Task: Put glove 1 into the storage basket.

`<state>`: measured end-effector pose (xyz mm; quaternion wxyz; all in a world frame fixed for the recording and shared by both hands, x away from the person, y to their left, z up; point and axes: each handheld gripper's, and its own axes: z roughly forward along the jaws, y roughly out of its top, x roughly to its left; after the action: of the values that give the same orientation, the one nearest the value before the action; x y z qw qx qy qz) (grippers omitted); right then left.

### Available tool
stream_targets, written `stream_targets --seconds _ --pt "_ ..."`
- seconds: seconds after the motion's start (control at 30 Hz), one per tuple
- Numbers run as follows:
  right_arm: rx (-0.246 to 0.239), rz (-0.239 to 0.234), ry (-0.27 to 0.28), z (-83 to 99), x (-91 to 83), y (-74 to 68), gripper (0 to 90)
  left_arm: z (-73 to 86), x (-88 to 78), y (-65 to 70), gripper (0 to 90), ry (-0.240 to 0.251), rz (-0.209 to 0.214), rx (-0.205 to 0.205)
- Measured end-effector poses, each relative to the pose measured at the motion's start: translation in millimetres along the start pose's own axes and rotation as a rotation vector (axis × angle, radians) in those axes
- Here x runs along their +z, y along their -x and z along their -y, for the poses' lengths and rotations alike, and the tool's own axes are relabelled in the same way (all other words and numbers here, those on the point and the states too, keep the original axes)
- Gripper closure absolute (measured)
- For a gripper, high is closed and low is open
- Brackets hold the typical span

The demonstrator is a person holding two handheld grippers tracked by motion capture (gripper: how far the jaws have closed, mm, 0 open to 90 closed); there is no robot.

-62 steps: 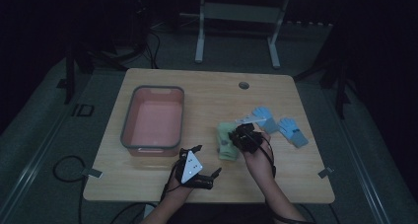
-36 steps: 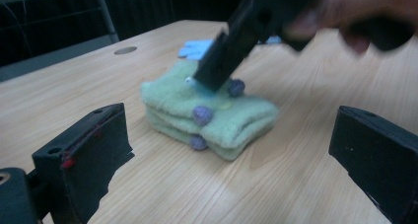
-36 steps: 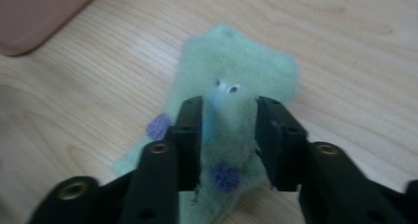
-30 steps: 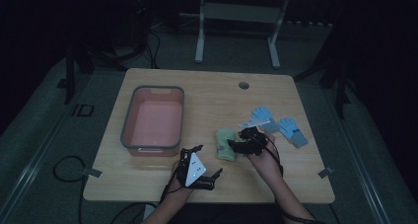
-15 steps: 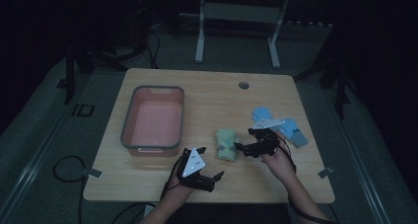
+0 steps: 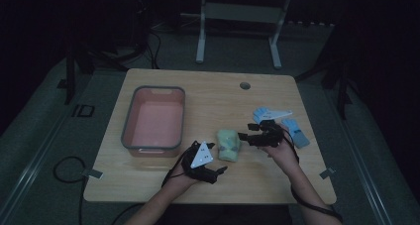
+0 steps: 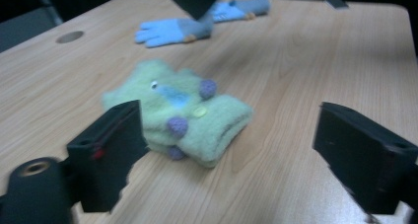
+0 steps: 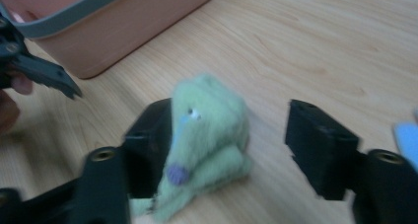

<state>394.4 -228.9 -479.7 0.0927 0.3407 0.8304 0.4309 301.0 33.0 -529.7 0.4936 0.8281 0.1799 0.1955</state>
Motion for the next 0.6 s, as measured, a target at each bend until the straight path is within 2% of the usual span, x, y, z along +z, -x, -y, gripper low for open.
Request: stream_targets --seconds 0.03,0.07,0.13,0.17,0.23,0.3,0.37,0.43,0.47,0.53,0.6 --pt "-0.007 -0.010 -0.002 -2.2 1.6 1.2 38.4 0.0 0.0 0.0 14.6 0.000 0.000 0.000" --pt "-0.014 -0.008 0.000 -5.3 4.0 2.3 40.8 -0.9 7.5 -2.3 15.4 -0.025 0.023 0.014" --pt "-0.044 -0.009 -0.011 -11.1 9.3 3.2 42.9 -1.4 14.4 -3.8 17.7 -0.063 0.036 0.051" --pt "-0.044 -0.009 -0.011 -11.1 9.3 3.2 42.9 -1.4 14.4 -3.8 19.9 -0.063 0.036 0.051" --pt "-0.055 -0.034 -0.018 -17.0 20.0 6.3 45.2 -1.7 21.3 -3.7 23.8 -0.105 0.048 0.094" --pt "-0.051 -0.036 -0.023 -17.6 24.5 7.6 45.2 -1.3 27.6 -3.7 27.2 -0.134 0.064 0.124" --pt "-0.023 -0.059 -0.045 -16.2 39.0 13.8 45.1 -1.5 35.7 -4.6 32.8 -0.167 0.069 0.155" --pt "-0.005 -0.076 -0.050 -15.3 43.7 16.1 44.8 -1.8 37.6 -5.4 35.2 -0.176 0.072 0.167" --pt "0.017 -0.095 -0.062 -12.5 52.0 18.7 42.6 -2.2 42.4 -5.8 38.2 -0.193 0.080 0.177" --pt "0.014 -0.090 -0.092 -8.7 60.2 19.4 40.9 -2.2 46.4 -6.7 40.3 -0.212 0.092 0.195" --pt "0.032 -0.106 -0.120 -4.3 67.5 21.3 39.2 -2.4 47.9 -6.9 41.1 -0.220 0.094 0.199"
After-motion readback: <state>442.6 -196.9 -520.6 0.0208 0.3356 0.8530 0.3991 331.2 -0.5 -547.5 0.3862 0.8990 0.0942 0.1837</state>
